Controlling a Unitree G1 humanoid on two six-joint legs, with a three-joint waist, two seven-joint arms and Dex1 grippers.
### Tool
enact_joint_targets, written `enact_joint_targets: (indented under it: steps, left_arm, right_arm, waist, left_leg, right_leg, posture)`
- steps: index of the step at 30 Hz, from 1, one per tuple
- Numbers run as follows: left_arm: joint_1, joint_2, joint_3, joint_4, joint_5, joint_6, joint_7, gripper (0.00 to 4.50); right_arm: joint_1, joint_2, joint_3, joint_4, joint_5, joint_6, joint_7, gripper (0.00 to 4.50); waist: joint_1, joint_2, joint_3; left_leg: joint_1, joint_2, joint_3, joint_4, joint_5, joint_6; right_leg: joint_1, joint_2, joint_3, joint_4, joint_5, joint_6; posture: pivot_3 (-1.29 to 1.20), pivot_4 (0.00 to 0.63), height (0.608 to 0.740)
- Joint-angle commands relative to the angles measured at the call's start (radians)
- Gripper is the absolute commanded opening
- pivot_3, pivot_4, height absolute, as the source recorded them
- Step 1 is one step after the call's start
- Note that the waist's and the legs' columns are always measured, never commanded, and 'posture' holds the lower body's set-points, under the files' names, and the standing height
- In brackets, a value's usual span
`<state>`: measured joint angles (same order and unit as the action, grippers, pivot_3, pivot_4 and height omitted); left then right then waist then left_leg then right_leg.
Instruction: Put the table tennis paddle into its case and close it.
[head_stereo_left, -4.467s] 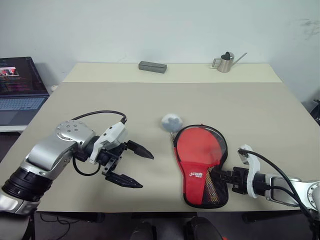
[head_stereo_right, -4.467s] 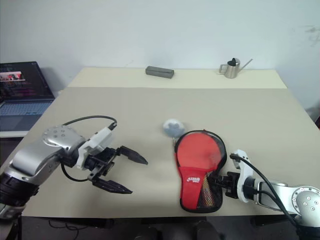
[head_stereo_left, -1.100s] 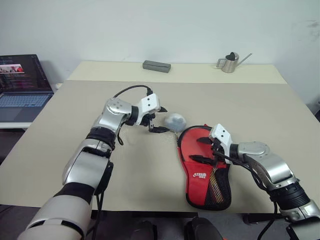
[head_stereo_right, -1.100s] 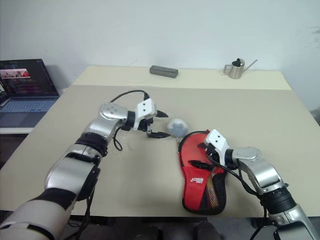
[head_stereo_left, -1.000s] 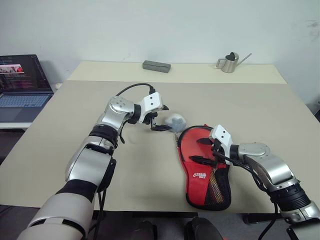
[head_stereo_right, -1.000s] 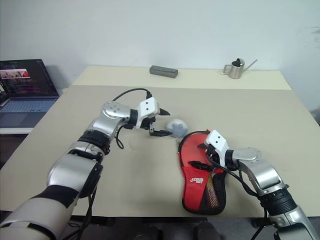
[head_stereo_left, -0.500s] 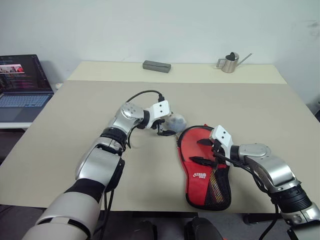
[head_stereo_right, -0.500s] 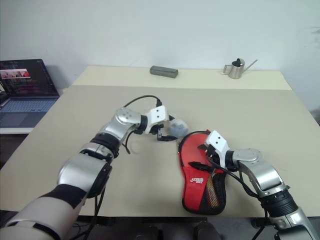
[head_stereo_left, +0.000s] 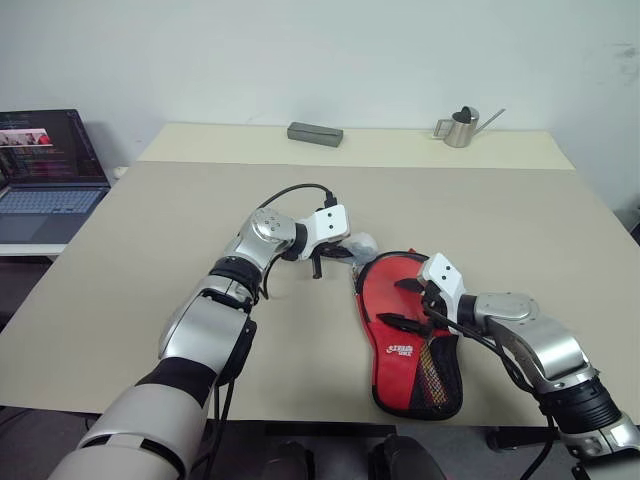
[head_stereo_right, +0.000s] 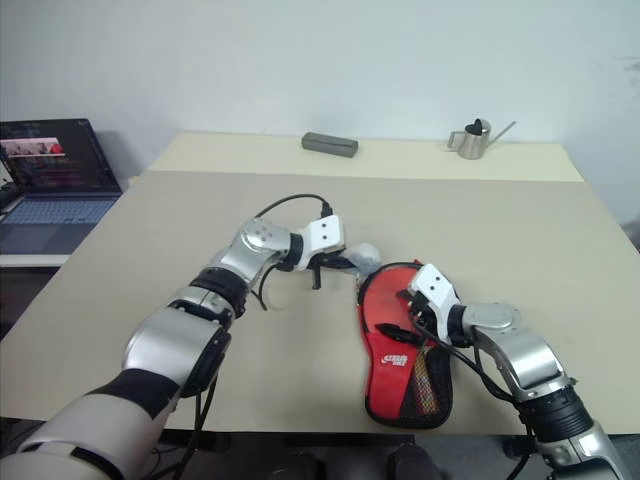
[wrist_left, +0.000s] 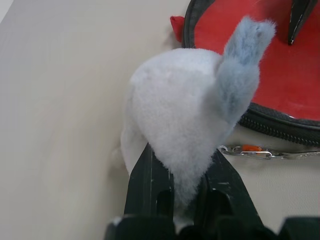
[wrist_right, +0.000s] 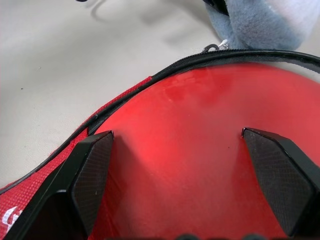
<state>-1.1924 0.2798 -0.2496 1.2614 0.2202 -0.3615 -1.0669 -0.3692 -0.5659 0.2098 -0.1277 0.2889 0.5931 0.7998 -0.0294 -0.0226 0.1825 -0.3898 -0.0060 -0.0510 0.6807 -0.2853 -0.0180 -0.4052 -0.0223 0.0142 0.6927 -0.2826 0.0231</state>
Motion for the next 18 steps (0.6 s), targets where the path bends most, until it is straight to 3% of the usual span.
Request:
enact_joint_targets:
  steps: [1, 12, 18]
  left_arm:
    - [-0.002, 0.001, 0.013, -0.022, -0.009, -0.013, -0.023, 0.15]
    - [0.006, -0.022, -0.018, -0.012, 0.047, 0.021, 0.071, 0.15]
    - [-0.010, -0.064, -0.029, 0.006, 0.082, 0.042, 0.182, 0.15]
  right_arm:
    - [0.031, 0.009, 0.025, 0.130, -0.048, 0.002, -0.012, 4.50]
    - [0.032, 0.032, 0.030, 0.215, -0.083, -0.039, -0.035, 4.50]
    - [0.041, 0.037, 0.034, 0.204, -0.084, -0.027, -0.033, 4.50]
  waist:
    - [0.000, -0.002, -0.002]
    - [0.000, -0.006, -0.004]
    - [0.001, -0.008, -0.008]
  left_leg:
    - [0.001, 0.000, 0.000, 0.000, 0.000, 0.000]
    - [0.024, 0.000, -0.001, -0.002, 0.000, 0.000]
    - [0.027, 0.000, -0.003, -0.002, 0.000, 0.000]
  right_leg:
    - [0.000, 0.000, 0.000, 0.000, 0.000, 0.000]
    - [0.026, 0.000, -0.001, -0.005, -0.001, 0.002]
    - [0.030, 0.000, -0.001, -0.007, -0.001, 0.004]
  posture:
    - [0.00, 0.150, 0.740]
    - [0.00, 0.150, 0.740]
    - [0.00, 0.150, 0.740]
